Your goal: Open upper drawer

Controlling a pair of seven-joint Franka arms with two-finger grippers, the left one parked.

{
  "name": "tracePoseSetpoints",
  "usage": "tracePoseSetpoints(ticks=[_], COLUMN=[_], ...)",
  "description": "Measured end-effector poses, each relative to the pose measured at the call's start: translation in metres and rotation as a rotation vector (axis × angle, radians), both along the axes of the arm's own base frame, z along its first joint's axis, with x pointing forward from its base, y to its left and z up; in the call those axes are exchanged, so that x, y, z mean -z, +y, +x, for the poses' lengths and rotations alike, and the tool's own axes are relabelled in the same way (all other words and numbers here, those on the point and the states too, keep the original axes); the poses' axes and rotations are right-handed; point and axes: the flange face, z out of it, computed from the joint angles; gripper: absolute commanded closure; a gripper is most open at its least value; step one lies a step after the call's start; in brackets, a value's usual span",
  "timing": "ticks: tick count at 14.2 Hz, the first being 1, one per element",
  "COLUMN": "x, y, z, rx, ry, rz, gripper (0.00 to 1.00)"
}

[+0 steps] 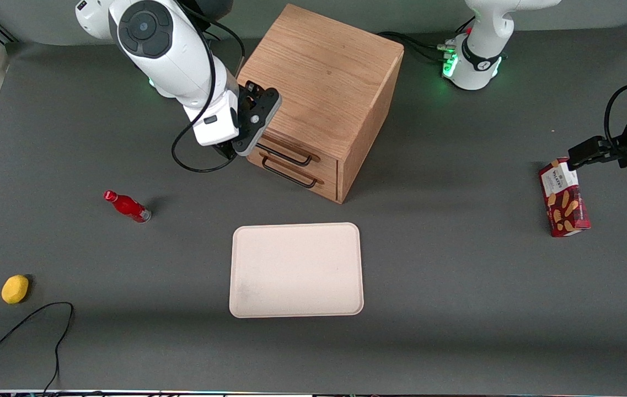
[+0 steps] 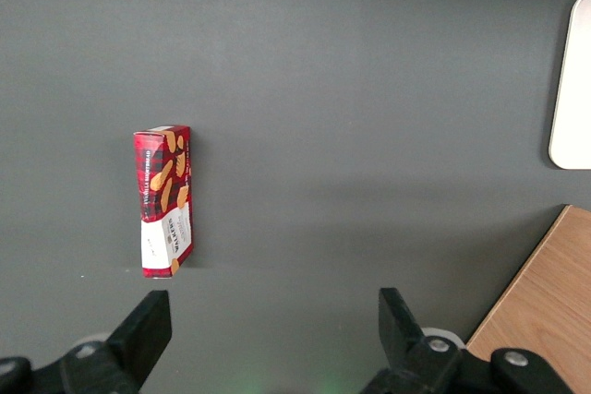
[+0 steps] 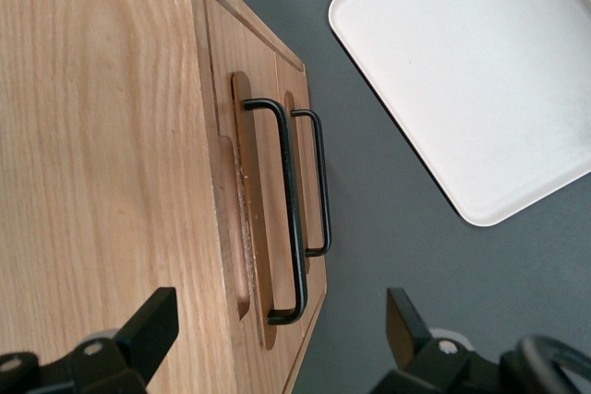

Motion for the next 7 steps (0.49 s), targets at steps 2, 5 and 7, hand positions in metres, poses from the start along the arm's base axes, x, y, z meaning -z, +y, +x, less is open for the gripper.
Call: tracePoseSetpoints(ticks=[2,5,7], x=[0.015,0.038,0.044], y=[0.001,0.001,0.002], z=[0.002,0.004,0.004], rx=[0.009,0.015,0.016], ry=[-0.010,-0.010,-0.015], rz=[0.004,0.000,0.003], gripper=[0.00,0.00,0.00])
